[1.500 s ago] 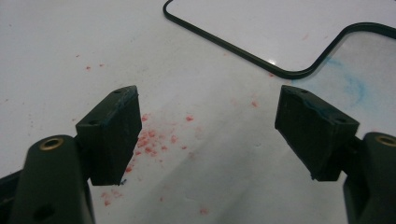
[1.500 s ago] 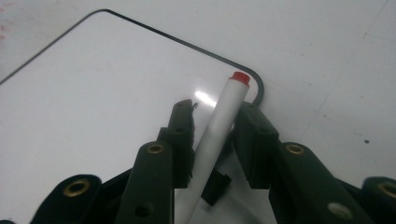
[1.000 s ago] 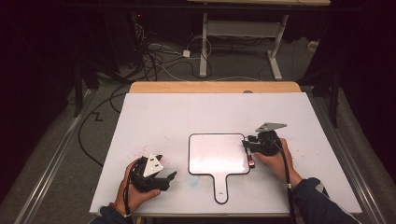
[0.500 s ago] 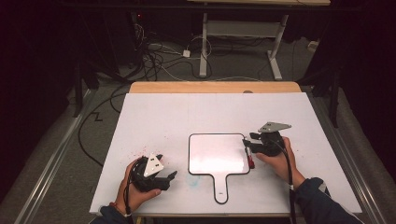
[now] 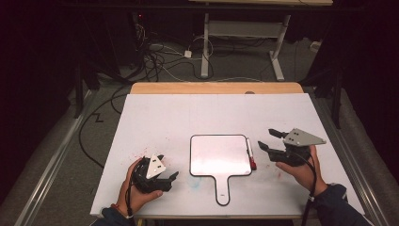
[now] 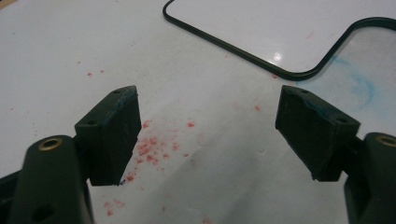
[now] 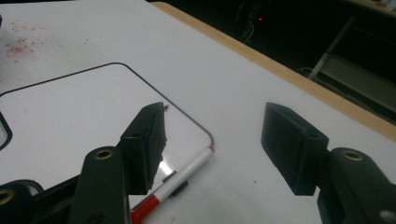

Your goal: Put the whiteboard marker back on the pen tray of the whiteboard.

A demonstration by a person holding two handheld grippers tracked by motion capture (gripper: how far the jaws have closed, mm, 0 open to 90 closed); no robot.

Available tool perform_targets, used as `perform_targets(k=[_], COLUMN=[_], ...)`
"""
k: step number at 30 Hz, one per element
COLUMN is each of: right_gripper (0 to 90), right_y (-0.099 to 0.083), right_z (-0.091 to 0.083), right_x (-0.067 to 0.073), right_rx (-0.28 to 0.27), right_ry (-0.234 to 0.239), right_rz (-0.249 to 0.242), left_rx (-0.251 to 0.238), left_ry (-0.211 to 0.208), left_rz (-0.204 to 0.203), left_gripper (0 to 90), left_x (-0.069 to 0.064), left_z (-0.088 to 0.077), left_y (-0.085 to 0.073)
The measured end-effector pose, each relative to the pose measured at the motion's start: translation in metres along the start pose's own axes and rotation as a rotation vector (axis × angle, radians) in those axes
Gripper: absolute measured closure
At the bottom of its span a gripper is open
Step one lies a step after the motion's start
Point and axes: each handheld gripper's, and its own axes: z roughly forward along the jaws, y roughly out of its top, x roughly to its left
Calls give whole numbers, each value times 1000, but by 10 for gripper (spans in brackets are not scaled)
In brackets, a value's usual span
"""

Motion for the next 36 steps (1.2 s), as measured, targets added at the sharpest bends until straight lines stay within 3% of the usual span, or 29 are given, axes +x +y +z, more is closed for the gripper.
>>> perform_targets(k=[6, 15, 22, 29, 36], right_gripper=[332, 272, 236, 224, 224], right_y=[-10, -29, -42, -57, -69], right_z=[-27, -52, -58, -57, -54], right_x=[-3, -11, -14, -6, 1], right_rx=[-29, -25, -4, 29, 54], right_ry=[-34, -83, -105, -134, -120], right_rz=[-7, 6, 1, -20, -16], left_rx=[7, 12, 11, -1, -3], left_ry=[5, 9, 27, 38, 44], left_rz=[1, 5, 2, 2, 6], left_gripper=[213, 212, 212, 208, 203], left_x=[0, -1, -1, 0, -1], left_z=[2, 4, 6, 4, 3], left_y=[1, 2, 3, 3, 3])
